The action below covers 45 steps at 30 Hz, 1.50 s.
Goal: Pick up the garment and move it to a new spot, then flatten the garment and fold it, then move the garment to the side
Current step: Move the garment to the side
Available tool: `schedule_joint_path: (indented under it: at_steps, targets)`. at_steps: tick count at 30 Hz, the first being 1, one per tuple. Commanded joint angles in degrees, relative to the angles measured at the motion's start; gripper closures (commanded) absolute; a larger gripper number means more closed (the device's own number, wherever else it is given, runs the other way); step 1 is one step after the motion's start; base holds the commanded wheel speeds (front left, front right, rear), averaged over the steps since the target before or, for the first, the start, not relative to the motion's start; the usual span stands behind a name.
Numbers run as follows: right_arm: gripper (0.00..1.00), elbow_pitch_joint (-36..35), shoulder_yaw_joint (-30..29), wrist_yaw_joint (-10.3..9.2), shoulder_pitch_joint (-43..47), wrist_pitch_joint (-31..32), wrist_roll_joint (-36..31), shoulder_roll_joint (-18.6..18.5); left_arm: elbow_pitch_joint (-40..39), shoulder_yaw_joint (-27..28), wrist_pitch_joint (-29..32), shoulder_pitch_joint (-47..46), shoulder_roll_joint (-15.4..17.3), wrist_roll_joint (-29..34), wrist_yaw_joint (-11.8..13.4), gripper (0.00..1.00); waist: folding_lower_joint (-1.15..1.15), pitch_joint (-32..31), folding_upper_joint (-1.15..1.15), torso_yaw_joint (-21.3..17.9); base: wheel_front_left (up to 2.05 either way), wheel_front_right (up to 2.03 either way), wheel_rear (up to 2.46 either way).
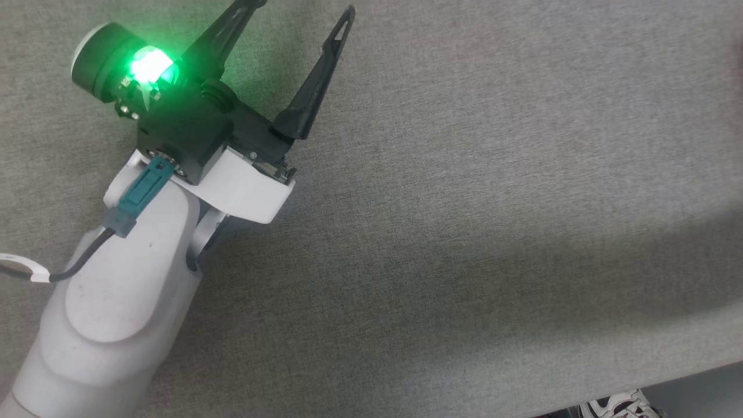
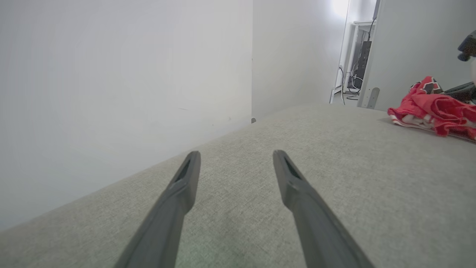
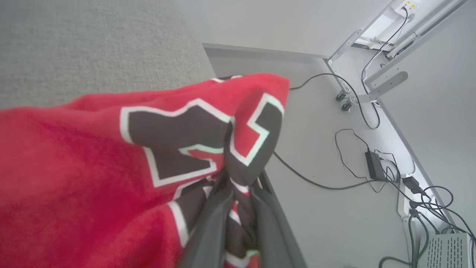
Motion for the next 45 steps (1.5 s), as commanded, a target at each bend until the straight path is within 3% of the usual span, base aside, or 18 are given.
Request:
schedule_joint_path:
  at_steps: [1,10,11,12,19,27,37,45]
  targets:
    - [1.0,1.3,0.1,-0.11,-1.3,-1.1,-1.3,0.2,0.1,-0.1,-0.2,-0.6,0.3,0.4,-0.1,0.0,0.0,0.7,0.0,0.1,0.0,0.0,0.0]
    - [1.0,9.8,-0.4,-0.11,-6.4,-5.4,-6.7,2.0,0.6,0.7,-0.2,0.4,0.6,0.3,-0.1,0.0,0.0,0.0,0.0,0.5,0.0,0.0,0.0]
    - [0.42,10.5,-0.6,-0.11,-6.6,-6.0,-6.9,2.1,0.6,0.8,-0.2,0.7,0.3,0.2,-0.1,0.0,0.0,-0.5,0.0,0.6,0.0,0.0,0.0]
    - [0.0,11.2,-0.7,-0.11,-6.8,-6.5,-7.2,2.2,0.6,0.9,-0.2,1.1,-0.1,0.2,-0.1,0.0,0.0,-1.1,0.0,0.8,0.0,0.0,0.0]
    - [0.0,12.8,-0.4,-0.11,-4.5,-8.9,-8.2,2.6,1.4,3.6,-0.2,6.3,-2.5,-0.3,-0.1,0.0,0.0,-7.8,0.0,2.0,0.0,0.0,0.0]
    - [0.0,9.4,3.6,-0.11,3.1,-9.8,-6.8,7.0,3.0,9.2,-0.2,18.9,-6.1,-1.4,-0.1,0.0,0.0,-18.9,0.0,4.3,0.0,0.0,0.0]
    - [0.0,-2.3,7.8,-0.12,17.7,-9.9,-3.0,15.1,5.2,15.1,-0.2,33.6,-9.5,-1.3,-0.1,0.0,0.0,-29.9,0.0,9.6,0.0,0.0,0.0]
    - [0.0,-11.6,9.6,-0.12,28.0,-9.9,-3.4,17.4,6.1,18.4,-0.2,41.2,-10.7,-1.2,-0.1,0.0,0.0,-37.7,0.0,13.8,0.0,0.0,0.0]
